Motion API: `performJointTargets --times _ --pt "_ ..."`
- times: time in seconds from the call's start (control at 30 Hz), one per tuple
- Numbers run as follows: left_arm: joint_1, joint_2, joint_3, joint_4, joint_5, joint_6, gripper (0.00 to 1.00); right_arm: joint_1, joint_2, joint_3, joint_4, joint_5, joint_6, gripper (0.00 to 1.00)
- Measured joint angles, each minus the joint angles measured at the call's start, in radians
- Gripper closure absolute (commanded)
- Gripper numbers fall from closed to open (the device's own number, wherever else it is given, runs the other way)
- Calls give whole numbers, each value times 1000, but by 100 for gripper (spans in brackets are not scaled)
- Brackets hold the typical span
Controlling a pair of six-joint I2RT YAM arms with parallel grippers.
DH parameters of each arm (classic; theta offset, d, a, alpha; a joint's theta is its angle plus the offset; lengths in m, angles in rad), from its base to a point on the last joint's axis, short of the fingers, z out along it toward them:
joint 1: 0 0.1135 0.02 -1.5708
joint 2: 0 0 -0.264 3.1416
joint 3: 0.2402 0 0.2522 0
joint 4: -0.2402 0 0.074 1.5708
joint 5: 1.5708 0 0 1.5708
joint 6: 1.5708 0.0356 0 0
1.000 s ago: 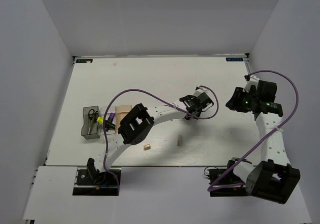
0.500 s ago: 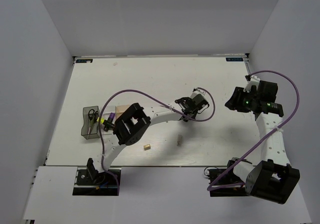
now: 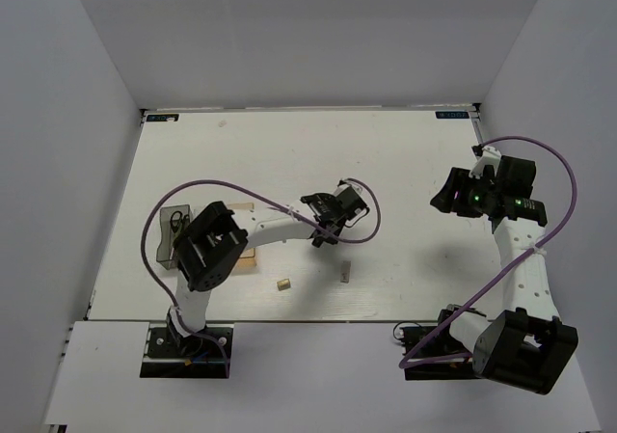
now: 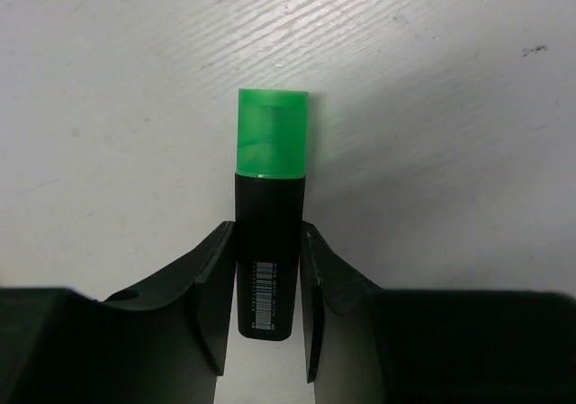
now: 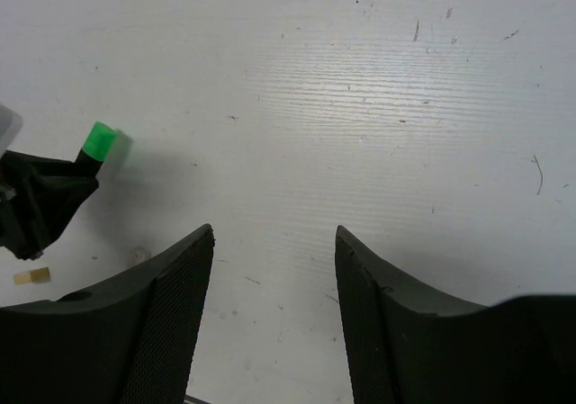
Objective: Sort the stationery into containers
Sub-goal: Pick up the pen from the center of the board, then place the pen in the storage box.
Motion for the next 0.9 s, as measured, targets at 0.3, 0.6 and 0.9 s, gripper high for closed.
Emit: performJointTargets --times 0.3,0.6,0.9 --pt "15 -227 -93 19 -24 9 100 0 0 -2 0 -7 13 40" --pt "103 -497 -315 14 -111 -23 100 0 0 -14 1 -18 23 40" --pt "386 -917 -572 -10 -180 -87 100 0 2 -16 2 -48 21 59"
